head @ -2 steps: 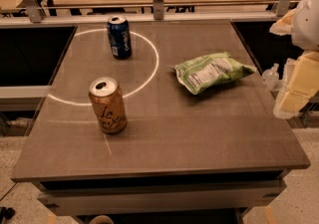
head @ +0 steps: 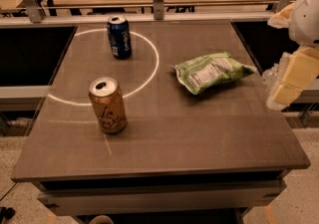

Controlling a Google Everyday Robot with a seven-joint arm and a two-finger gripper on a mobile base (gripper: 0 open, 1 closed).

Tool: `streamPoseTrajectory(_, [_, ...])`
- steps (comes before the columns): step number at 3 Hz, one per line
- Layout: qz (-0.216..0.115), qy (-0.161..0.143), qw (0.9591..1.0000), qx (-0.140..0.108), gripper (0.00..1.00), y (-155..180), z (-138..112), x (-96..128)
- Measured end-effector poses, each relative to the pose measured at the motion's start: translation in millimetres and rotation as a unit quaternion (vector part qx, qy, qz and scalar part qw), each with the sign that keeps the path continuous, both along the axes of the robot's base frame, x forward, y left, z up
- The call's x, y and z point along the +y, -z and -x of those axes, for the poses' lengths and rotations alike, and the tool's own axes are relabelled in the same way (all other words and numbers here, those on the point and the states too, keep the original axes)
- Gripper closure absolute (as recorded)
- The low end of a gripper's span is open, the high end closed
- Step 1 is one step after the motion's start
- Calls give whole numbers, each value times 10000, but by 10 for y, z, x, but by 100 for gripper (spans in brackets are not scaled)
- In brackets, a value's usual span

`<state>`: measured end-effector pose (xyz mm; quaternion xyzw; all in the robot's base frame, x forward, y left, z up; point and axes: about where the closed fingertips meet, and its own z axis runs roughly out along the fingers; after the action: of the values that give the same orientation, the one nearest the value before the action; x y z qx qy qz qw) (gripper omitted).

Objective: Move green jalapeno chip bag near orange can

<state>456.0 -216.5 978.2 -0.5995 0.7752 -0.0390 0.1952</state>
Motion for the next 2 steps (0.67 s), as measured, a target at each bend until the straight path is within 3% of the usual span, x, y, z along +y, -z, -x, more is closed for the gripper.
streamPoseTrajectory(1, [-369, -72, 9977, -572, 0, 19, -240, 23])
streamPoseTrajectory(2, [-539, -2, 9932, -1032, 0, 117, -451, 7])
